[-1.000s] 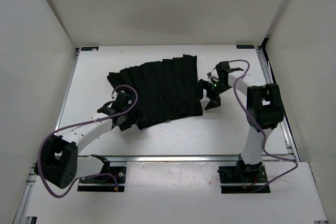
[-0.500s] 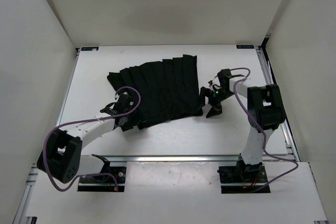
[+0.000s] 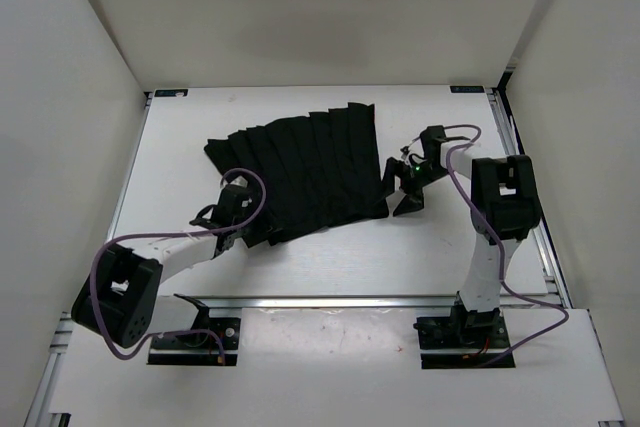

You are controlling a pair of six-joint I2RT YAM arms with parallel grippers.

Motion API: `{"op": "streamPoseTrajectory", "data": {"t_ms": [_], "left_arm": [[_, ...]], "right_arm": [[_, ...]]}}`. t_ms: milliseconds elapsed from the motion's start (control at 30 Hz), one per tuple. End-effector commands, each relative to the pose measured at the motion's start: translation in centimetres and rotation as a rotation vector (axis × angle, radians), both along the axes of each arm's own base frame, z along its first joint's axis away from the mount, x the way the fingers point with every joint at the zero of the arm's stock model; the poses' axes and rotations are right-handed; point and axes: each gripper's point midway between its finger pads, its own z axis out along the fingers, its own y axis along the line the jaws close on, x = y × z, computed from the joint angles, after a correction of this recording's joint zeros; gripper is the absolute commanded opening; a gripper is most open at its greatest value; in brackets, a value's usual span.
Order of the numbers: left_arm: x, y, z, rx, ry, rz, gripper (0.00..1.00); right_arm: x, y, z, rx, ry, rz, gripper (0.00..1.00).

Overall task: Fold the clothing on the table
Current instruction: Fold the skirt

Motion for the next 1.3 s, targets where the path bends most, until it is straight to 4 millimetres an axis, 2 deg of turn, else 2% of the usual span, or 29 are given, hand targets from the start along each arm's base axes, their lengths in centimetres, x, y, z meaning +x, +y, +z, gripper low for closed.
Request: {"op": "streamPoseTrajectory", "data": {"t_ms": [0,100,200,267,333,400,500,533,700,800,933,967,1000,1100,1133,1167,1200,1267], "left_arm": [[-1.0,0.0,-0.6,-0.040,0.022,-0.002,0.66],[-1.0,0.3,-0.7,-0.040,0.021,0.015,0.61],[-1.4,0.4,-0.7,-0.035,0.030,0.013,0.50],[-1.9,0.6,-1.1,-0.021,0.045,0.019,0.22],[-1.9,1.1,-1.3,-0.008,0.059,0.047,0.05],[-2.2,1.2,-1.5,-0.005,0.071,0.046,0.00],[-2.4,0.9,-1.4,0.014,0.067,0.009,0.00],[-2.1,0.7,-1.0,0.013,0.054,-0.002,0.00],[-2.1,0.7,-0.7,0.059,0.088,-0.020,0.00],[-3.0,0.8,-0.4,0.062,0.103,-0.023,0.00],[-4.9,1.3,0.3,0.035,0.121,-0.010,0.00],[-5.6,1.7,0.5,0.033,0.126,-0.005,0.00],[-5.7,1.8,0.7,0.021,0.129,-0.001,0.00],[-7.4,2.6,1.8,-0.019,0.154,0.037,0.00],[-7.6,2.5,2.5,-0.045,0.145,0.043,0.00],[-7.9,2.7,3.4,-0.060,0.129,0.047,0.00],[-8.6,2.9,3.5,-0.058,0.155,0.062,0.00],[-9.2,2.9,4.9,-0.092,0.128,0.066,0.00]], "right_arm": [[1.5,0.3,-2.2,-0.037,-0.085,0.066,0.84],[2.1,0.5,-2.4,-0.032,-0.091,0.067,0.81],[2.4,0.5,-2.4,-0.016,-0.096,0.059,0.75],[2.5,0.2,-2.5,0.002,-0.099,0.053,0.70],[2.9,0.3,-2.3,0.021,-0.102,0.045,0.41],[2.9,0.7,-2.4,0.036,-0.094,0.048,0.34],[2.8,1.2,-2.8,0.036,-0.089,0.066,0.20],[2.5,1.4,-2.7,0.040,-0.086,0.070,0.02],[1.8,1.4,-2.2,0.020,-0.096,0.071,0.00],[0.3,1.2,-1.5,0.004,-0.099,0.065,0.00],[-4.7,0.4,-2.0,-0.034,-0.029,0.084,0.00],[-5.0,0.3,-1.3,-0.027,-0.047,0.088,0.00],[-6.5,-0.2,-1.9,-0.038,-0.013,0.081,0.00],[-8.2,-1.0,0.4,-0.020,-0.062,0.054,0.00],[-9.3,-1.1,0.5,-0.022,-0.045,0.057,0.00],[-9.7,-1.5,1.5,-0.025,-0.058,0.045,0.00],[-10.5,-1.8,2.1,-0.020,-0.065,0.045,0.00],[-12.7,-2.2,2.4,-0.022,-0.028,0.041,0.01]]}}
